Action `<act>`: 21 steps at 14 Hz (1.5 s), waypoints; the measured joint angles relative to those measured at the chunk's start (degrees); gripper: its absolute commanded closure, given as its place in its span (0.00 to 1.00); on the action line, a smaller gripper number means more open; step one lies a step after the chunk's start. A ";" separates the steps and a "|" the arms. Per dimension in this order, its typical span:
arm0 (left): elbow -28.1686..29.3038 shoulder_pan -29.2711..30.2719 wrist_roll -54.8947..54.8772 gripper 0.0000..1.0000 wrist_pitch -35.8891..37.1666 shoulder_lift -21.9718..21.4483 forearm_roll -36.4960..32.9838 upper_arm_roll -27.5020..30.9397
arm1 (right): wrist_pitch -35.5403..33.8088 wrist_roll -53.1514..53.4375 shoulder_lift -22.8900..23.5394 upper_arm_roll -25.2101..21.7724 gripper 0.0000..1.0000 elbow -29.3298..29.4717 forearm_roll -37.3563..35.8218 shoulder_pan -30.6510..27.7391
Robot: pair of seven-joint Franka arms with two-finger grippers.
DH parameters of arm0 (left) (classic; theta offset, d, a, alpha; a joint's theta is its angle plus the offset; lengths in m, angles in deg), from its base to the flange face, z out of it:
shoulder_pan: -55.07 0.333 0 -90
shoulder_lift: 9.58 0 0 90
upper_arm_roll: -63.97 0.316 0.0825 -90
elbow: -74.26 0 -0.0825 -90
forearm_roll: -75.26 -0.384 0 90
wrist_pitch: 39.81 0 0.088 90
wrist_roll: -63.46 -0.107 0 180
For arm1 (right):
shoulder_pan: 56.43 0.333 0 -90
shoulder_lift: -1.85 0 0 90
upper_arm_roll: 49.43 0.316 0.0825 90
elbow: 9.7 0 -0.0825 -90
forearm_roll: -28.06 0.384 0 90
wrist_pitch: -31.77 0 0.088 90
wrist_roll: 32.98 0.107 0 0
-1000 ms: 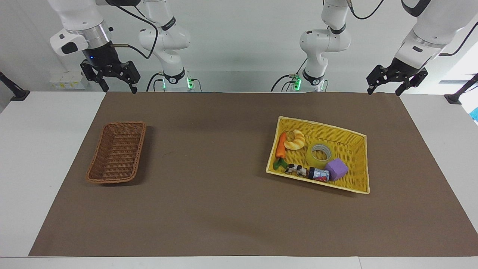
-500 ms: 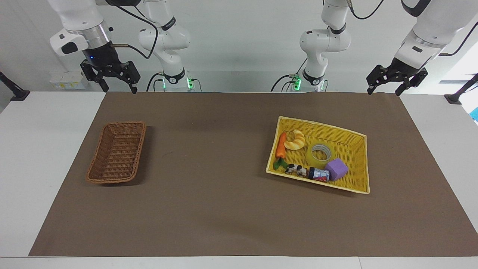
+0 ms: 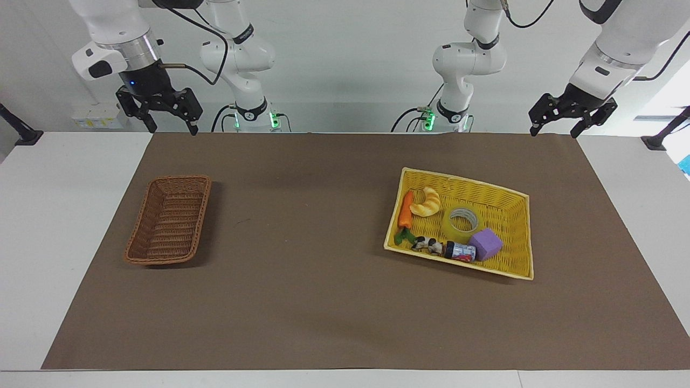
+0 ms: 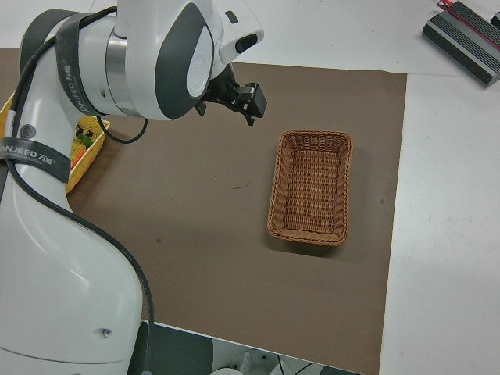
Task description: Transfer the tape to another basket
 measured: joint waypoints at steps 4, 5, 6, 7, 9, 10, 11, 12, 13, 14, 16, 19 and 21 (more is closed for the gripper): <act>0.01 0.00 -0.05 0.00 0.14 -0.03 0.00 -0.04 | 0.00 0.00 0.00 0.00 0.00 0.00 0.00 0.00; 0.02 0.00 -0.06 0.00 0.19 -0.06 0.00 -0.04 | 0.00 0.00 0.00 0.00 0.00 0.00 0.00 0.00; 0.05 0.00 -0.07 0.00 0.20 -0.08 0.00 -0.04 | 0.00 0.00 0.00 0.00 0.00 0.00 0.00 0.00; 0.13 0.00 -0.07 0.00 0.20 -0.11 0.00 -0.03 | 0.00 0.00 0.00 0.00 0.00 0.00 0.00 0.00; 0.23 0.03 -0.07 0.00 0.20 -0.17 0.00 0.05 | 0.00 0.00 0.00 0.00 0.00 0.00 0.00 0.00; 0.35 0.04 -0.08 0.00 0.14 -0.21 -0.01 0.14 | 0.00 0.00 0.00 0.00 0.00 0.00 0.00 0.00; 0.56 0.04 -0.10 0.00 0.03 -0.30 -0.01 0.27 | 0.00 0.00 0.00 0.00 0.00 0.00 0.00 0.00; 0.89 0.06 -0.12 0.00 -0.12 -0.50 -0.01 0.43 | 0.00 0.00 0.00 0.00 0.00 0.00 0.00 0.00; 1.35 0.08 -0.15 0.00 -0.37 -0.74 -0.01 0.61 | 0.00 0.00 0.00 0.00 0.00 0.00 0.00 0.00; 1.76 0.16 -0.39 0.00 -0.72 -0.91 -0.03 0.77 | 0.00 0.00 0.00 0.00 0.00 0.00 0.00 0.00; 2.09 0.86 -2.32 0.00 -0.93 -0.98 -0.03 0.96 | 0.00 0.00 0.00 0.00 0.00 0.00 0.00 0.00; 2.24 2.74 -5.38 0.00 -1.04 -1.03 -0.04 1.14 | 0.00 0.00 0.00 0.00 0.00 0.00 0.00 0.00; 2.39 3.63 -6.95 0.00 -1.26 -1.06 -0.04 1.22 | 0.00 0.00 0.00 0.00 0.00 0.00 0.00 0.00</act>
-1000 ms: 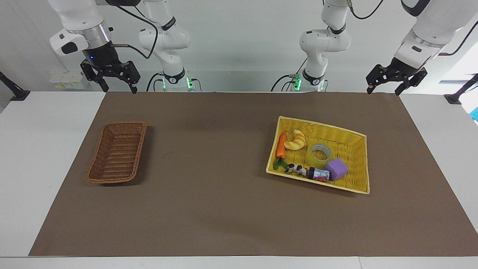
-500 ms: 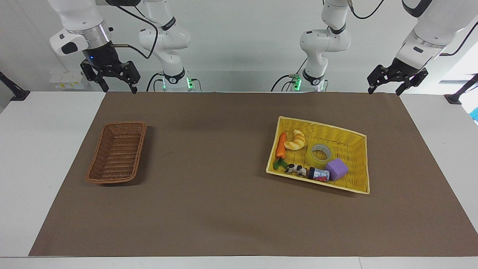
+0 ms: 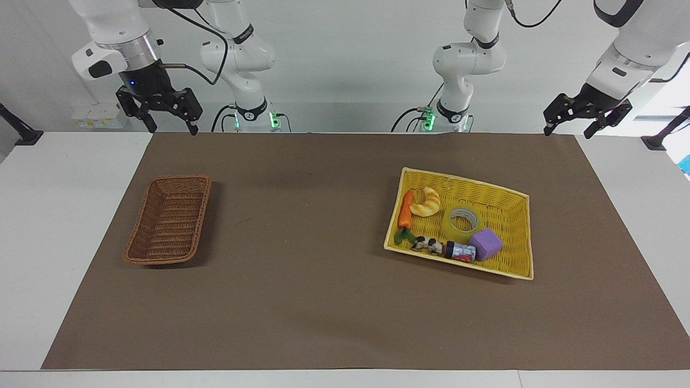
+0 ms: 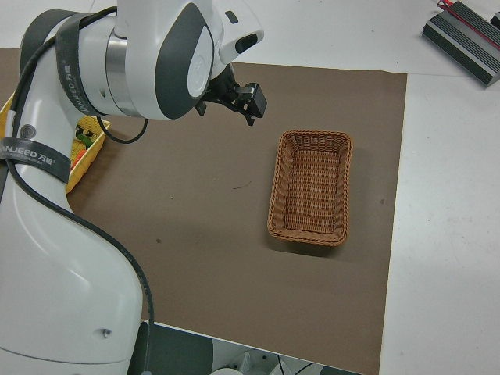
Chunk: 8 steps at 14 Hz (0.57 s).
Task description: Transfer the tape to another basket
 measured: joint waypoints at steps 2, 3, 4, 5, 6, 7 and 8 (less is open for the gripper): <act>0.18 0.86 -1.54 0.00 -0.50 -0.01 0.00 0.01 | 0.00 0.00 0.00 0.00 0.00 0.00 0.00 0.00; 0.24 1.37 -2.42 0.00 -0.71 -0.02 0.00 0.03 | 0.00 0.00 0.00 0.00 0.00 0.00 0.00 0.00; 0.35 1.94 -3.44 0.00 -0.87 -0.02 -0.01 0.04 | 0.00 0.00 0.00 0.00 0.00 0.00 0.00 0.00; 0.48 2.30 -4.16 0.00 -1.12 -0.02 -0.01 0.03 | 0.00 0.00 0.00 0.00 0.00 0.00 0.00 0.00; 0.79 2.42 -4.64 0.00 -1.48 -0.05 -0.01 0.04 | 0.00 0.00 0.00 0.00 0.00 0.00 0.00 0.00; 1.42 2.40 -4.92 0.00 -2.06 -0.08 -0.01 -0.08 | 0.00 0.00 0.00 0.00 0.00 0.00 0.00 0.00; 2.45 2.29 -5.11 0.00 -3.18 -0.10 0.00 -0.38 | 0.00 0.00 0.00 0.00 0.00 0.00 0.00 0.00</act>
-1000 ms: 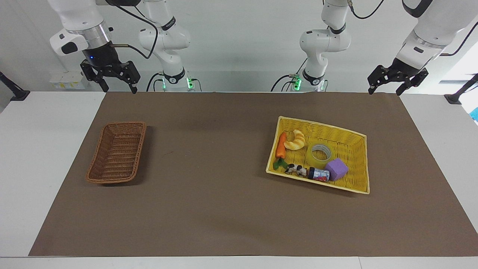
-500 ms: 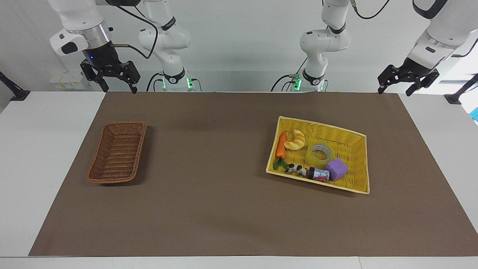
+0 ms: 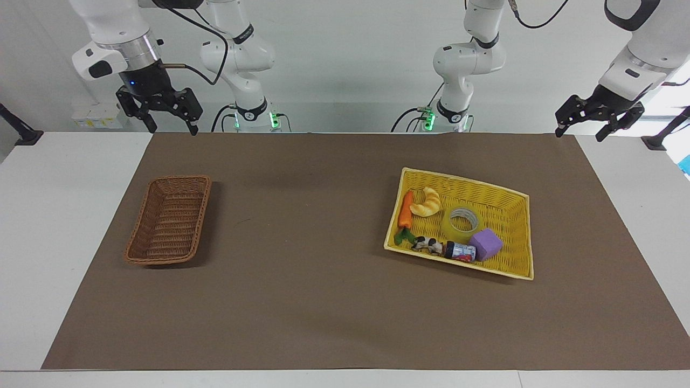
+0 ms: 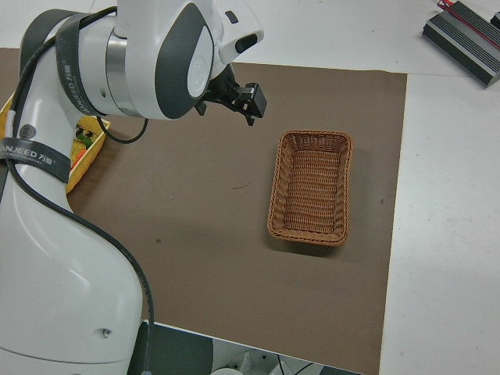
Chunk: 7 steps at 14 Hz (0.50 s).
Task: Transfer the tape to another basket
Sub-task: 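Reach the left gripper into the yellow tray toward the tape roll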
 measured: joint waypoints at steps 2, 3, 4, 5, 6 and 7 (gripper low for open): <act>2.87 -1.15 -0.12 0.00 -2.77 0.01 0.05 -0.75 | 0.00 0.00 0.00 0.00 0.00 0.00 0.00 0.00; 4.69 -2.38 -0.11 0.00 -4.56 0.05 0.08 -0.95 | 0.00 0.00 0.00 0.00 0.00 0.00 0.00 0.00; 6.79 -3.91 -0.05 0.00 -6.97 0.13 0.11 -1.10 | 0.00 0.00 0.00 0.00 0.00 0.00 0.00 0.00; 8.84 -5.54 0.36 0.00 -9.49 0.24 0.12 -1.22 | 0.00 0.00 0.00 0.00 0.00 0.00 0.00 0.00; 10.64 -7.04 1.25 0.00 -11.69 0.34 0.13 -1.29 | 0.00 0.00 0.00 0.00 0.00 0.00 0.00 0.00; 12.31 -8.48 2.59 0.00 -13.53 0.41 0.13 -1.33 | 0.00 0.00 0.00 0.00 0.00 0.00 0.00 0.00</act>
